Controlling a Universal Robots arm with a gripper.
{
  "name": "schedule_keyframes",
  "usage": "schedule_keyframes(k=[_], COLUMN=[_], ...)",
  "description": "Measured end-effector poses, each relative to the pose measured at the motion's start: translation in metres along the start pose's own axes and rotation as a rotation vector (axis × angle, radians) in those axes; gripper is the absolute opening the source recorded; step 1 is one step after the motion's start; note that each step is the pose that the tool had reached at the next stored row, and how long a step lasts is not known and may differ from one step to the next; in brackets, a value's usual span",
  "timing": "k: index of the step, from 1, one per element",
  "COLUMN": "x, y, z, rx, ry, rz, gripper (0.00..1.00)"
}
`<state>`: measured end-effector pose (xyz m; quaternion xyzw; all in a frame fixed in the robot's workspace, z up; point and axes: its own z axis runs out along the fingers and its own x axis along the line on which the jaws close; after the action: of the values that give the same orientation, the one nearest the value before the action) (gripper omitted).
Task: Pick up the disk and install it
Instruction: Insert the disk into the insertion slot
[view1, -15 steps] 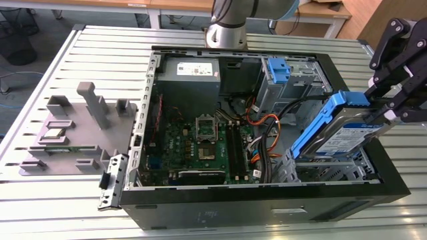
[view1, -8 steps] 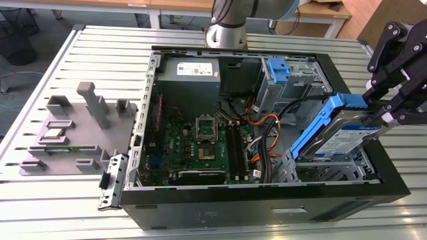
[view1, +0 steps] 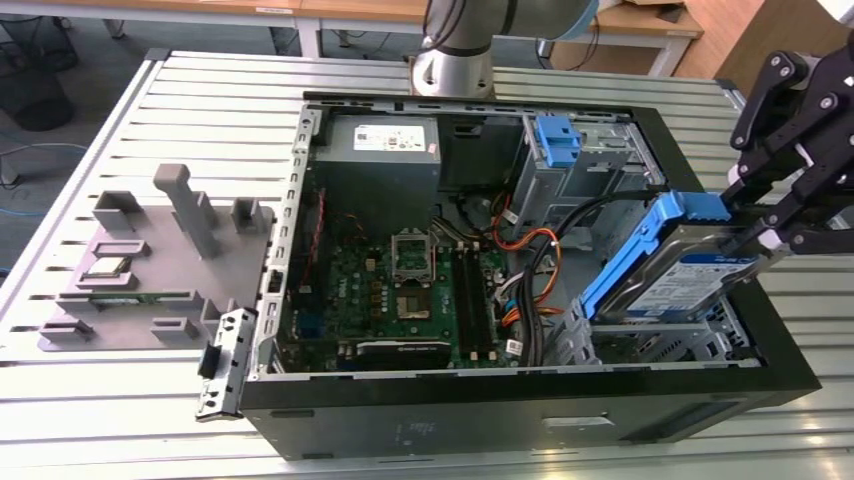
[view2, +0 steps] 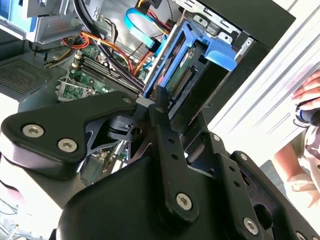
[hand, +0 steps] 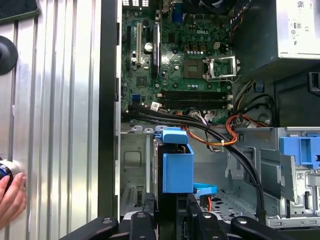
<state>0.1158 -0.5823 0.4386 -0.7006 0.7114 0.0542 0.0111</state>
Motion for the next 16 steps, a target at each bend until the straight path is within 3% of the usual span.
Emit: schedule_keyframes(k=[11,16], x=[0.0003,0.0011], y=[-0.0002,-0.0007], z=[0.0038,0.0114], rx=[0.0,0.0], ry=[-0.0003,-0.0002], rz=[0.0,0.0], gripper=[0.35,0.35])
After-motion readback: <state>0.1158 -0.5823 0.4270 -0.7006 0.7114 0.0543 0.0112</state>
